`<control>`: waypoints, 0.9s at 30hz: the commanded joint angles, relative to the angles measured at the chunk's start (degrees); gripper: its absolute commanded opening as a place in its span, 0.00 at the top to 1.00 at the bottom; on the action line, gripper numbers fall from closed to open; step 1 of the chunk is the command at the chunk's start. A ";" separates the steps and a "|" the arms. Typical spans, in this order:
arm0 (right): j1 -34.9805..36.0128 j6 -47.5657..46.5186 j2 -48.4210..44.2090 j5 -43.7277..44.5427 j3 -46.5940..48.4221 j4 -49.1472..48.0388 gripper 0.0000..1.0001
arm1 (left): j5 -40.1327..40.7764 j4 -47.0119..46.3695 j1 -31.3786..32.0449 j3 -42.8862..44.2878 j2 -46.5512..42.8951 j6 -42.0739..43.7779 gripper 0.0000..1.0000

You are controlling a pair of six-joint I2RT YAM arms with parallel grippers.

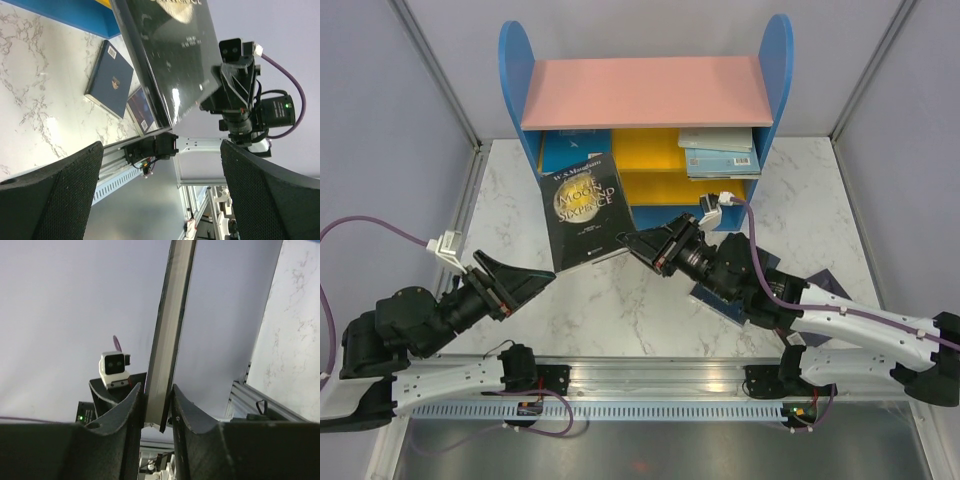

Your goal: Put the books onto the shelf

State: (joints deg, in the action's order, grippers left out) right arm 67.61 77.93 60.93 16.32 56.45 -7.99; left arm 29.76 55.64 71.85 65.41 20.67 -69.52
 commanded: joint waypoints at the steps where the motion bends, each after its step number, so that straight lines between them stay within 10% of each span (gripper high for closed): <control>1: -3.27 0.47 -0.19 -0.49 4.55 -8.44 1.00 | -0.58 1.58 0.30 2.53 1.66 2.98 0.00; 27: -18.13 4.51 21.59 -7.35 16.23 -16.79 1.00 | -2.16 2.99 0.22 3.32 0.52 2.19 0.00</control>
State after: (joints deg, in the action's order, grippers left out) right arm 50.06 81.06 80.99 8.73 66.89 -13.37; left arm 27.68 57.76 71.85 66.94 21.89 -68.90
